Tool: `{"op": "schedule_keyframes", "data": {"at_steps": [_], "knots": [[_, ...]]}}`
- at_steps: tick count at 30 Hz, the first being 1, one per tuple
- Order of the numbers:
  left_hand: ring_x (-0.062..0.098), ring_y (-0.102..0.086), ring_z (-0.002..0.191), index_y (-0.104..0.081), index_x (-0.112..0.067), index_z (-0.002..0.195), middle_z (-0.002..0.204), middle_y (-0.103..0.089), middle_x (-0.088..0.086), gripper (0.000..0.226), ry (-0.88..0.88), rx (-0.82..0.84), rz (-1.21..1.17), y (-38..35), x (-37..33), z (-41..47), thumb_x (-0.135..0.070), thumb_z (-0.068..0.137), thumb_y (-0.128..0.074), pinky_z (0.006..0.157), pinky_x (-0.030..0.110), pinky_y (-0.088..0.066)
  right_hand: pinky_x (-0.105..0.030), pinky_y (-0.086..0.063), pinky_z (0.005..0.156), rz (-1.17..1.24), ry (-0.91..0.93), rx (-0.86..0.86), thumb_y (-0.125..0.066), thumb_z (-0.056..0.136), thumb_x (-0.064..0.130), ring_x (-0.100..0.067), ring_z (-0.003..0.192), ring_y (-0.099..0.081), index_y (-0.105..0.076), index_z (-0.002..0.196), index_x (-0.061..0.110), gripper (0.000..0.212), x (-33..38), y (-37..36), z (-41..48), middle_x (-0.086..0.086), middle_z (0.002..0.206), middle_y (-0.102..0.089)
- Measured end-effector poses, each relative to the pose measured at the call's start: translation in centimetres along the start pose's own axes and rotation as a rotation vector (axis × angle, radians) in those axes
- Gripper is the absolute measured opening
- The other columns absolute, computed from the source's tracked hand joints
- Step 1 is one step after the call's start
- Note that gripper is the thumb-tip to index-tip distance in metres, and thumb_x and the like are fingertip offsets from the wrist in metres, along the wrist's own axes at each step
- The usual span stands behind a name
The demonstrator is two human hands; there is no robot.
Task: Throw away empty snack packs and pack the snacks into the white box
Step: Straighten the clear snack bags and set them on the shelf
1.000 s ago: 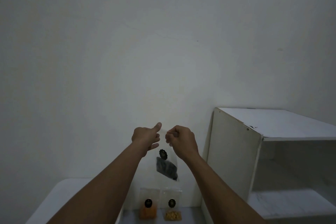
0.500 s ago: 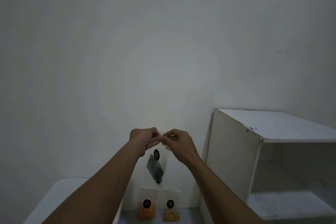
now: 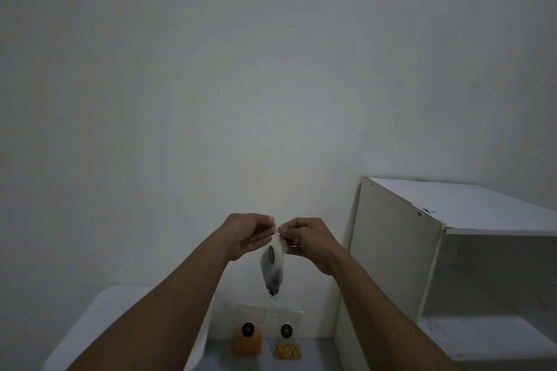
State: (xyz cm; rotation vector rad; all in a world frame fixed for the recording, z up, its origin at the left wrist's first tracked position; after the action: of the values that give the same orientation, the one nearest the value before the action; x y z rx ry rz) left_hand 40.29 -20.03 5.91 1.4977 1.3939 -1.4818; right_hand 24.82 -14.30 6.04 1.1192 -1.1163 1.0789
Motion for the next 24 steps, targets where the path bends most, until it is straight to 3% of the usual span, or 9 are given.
{"op": "schedule_keyframes", "data": {"at_steps": [6,9,12,14,16,19,22,24], "knots": [[0.014,-0.071,0.073,-0.072,-0.003,0.095,0.081,-0.076,0.008,0.011,0.039,-0.032,0.045,-0.1,0.8,0.4,-0.007,0.086,-0.068,0.078,0.030,-0.059,-0.030,-0.059,0.068,-0.110,-0.002,-0.018,-0.061,0.093,0.006,-0.021,0.074,-0.068,-0.071,0.096,-0.002,0.012,-0.5,0.3,-0.1,-0.015,0.085,-0.070],[0.013,-0.070,0.061,-0.070,0.002,0.096,0.086,-0.076,0.013,0.014,0.000,-0.088,0.012,-0.3,1.1,1.1,-0.006,0.085,-0.067,0.069,0.028,-0.060,-0.031,-0.060,0.066,-0.236,0.075,-0.046,-0.063,0.093,0.035,-0.017,0.074,-0.069,-0.071,0.095,0.005,0.031,-1.2,0.2,-0.9,-0.007,0.084,-0.072],[0.013,-0.070,0.061,-0.070,0.002,0.096,0.087,-0.076,0.014,0.016,-0.035,-0.138,-0.010,-0.2,1.6,1.9,-0.007,0.083,-0.068,0.071,0.030,-0.060,-0.031,-0.061,0.068,-0.350,0.088,-0.029,-0.071,0.077,0.060,-0.013,0.083,-0.071,-0.070,0.103,0.020,0.048,-3.5,0.0,-1.3,0.001,0.091,-0.074],[0.015,-0.072,0.071,-0.071,0.000,0.096,0.089,-0.076,0.012,0.016,-0.050,-0.150,-0.002,-0.2,2.5,2.3,-0.008,0.082,-0.069,0.072,0.030,-0.060,-0.037,-0.061,0.075,-0.481,0.083,-0.053,-0.074,0.078,0.049,-0.012,0.084,-0.069,-0.069,0.104,0.027,0.034,-5.8,-0.1,-0.7,0.005,0.093,-0.072],[0.017,-0.072,0.084,-0.072,-0.004,0.095,0.094,-0.076,0.011,0.014,-0.069,-0.143,0.031,-0.2,3.7,2.7,-0.010,0.082,-0.070,0.076,0.032,-0.060,-0.042,-0.060,0.079,-0.523,0.096,-0.124,-0.064,0.091,0.023,-0.012,0.085,-0.068,-0.068,0.097,0.027,0.009,-7.6,0.0,-0.3,0.004,0.092,-0.071],[0.020,-0.068,0.095,-0.073,-0.011,0.098,0.100,-0.072,0.008,0.014,-0.102,-0.168,0.047,0.5,6.5,3.8,-0.014,0.084,-0.070,0.085,0.038,-0.059,-0.044,-0.061,0.077,-0.465,0.020,-0.210,-0.048,0.095,0.001,-0.018,0.082,-0.068,-0.068,0.083,0.020,0.030,-10.0,0.3,0.2,-0.001,0.083,-0.070],[0.020,-0.062,0.087,-0.065,-0.017,0.117,0.103,-0.064,0.005,0.033,-0.099,-0.298,0.246,2.5,10.5,5.2,-0.009,0.085,-0.063,0.087,0.042,-0.057,-0.040,-0.058,0.071,-0.452,-0.023,-0.228,-0.045,0.089,-0.003,-0.019,0.077,-0.065,-0.067,0.073,0.023,0.038,-13.3,0.5,0.9,0.002,0.074,-0.067],[0.027,-0.060,0.101,-0.053,-0.020,0.131,0.120,-0.057,0.007,0.045,-0.018,-0.283,0.389,3.7,13.9,5.9,-0.009,0.088,-0.060,0.085,0.039,-0.052,-0.031,-0.051,0.065,-0.455,-0.042,-0.222,-0.045,0.086,-0.003,-0.016,0.075,-0.063,-0.066,0.068,0.027,0.041,-15.8,0.4,1.2,0.006,0.071,-0.066]]}}
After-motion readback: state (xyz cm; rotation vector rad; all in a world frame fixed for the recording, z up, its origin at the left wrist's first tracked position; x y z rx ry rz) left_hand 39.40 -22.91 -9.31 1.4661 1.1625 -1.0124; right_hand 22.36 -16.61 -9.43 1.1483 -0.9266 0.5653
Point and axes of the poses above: each hand's wrist, its own z-axis towards the middle knuckle, its own y-axis out of the back of the hand, x = y × z, the point moved 3 cm from there along z, towards the middle knuckle
